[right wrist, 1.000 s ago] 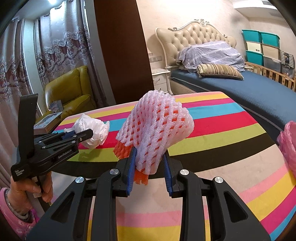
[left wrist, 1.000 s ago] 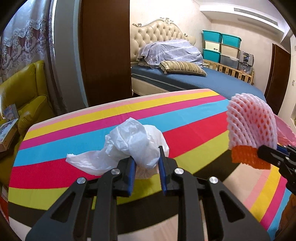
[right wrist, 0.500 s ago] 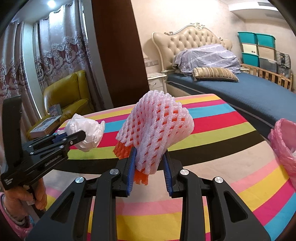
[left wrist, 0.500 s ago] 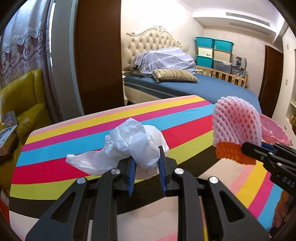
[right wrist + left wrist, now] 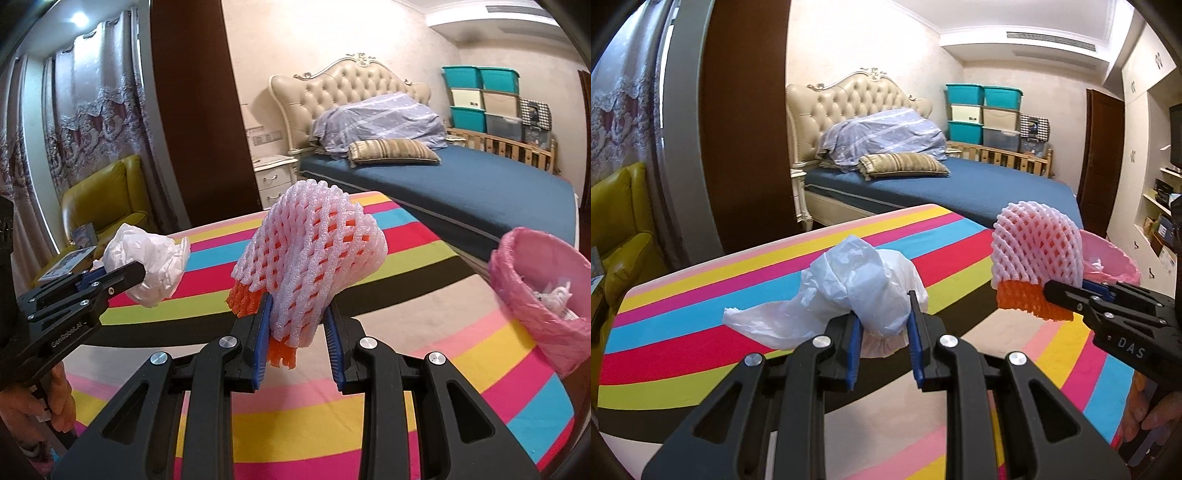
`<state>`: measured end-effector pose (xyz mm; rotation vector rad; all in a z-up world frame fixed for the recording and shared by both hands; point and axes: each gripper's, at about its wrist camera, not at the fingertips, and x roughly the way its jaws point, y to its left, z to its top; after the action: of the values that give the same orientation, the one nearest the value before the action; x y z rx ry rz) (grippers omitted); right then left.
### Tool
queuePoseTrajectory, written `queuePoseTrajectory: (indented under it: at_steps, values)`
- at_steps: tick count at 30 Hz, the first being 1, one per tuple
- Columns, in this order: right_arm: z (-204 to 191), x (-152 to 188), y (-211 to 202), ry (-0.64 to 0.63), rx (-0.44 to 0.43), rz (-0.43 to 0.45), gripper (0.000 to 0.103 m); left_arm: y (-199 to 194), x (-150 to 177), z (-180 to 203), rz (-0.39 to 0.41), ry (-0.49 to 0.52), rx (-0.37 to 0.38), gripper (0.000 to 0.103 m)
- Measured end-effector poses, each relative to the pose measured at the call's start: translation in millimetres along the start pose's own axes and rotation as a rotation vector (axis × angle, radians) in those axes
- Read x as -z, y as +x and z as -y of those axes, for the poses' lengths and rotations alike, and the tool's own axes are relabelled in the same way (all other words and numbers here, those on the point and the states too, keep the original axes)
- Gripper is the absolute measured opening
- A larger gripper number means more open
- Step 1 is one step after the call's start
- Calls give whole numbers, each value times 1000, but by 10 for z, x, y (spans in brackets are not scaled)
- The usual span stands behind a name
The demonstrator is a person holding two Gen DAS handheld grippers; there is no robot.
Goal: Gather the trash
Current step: 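Carry the foam net and plastic bag over the wastebasket and release both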
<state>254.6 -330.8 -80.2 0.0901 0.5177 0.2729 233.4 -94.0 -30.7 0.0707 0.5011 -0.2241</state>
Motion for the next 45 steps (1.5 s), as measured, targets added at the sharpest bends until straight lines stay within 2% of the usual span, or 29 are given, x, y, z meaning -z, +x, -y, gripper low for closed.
queuePoseTrajectory:
  at_steps: [7,13,20,37,45]
  values:
    - [206,16,-62,-24,76,10,28,19,-4,181,12,16,64,22]
    - [348,21,-147,-99,168,27,28,93,-48,433,10,51,121,22]
    - [710,58,-288,-68,234,32,28,283,-144,792,10,113,187,22]
    - [1829,105,-786,61,418,73,28,807,-481,2017,21,256,396,22]
    - [2465,17,-962,41,453,76,28,1119,-711,2684,22,269,512,22]
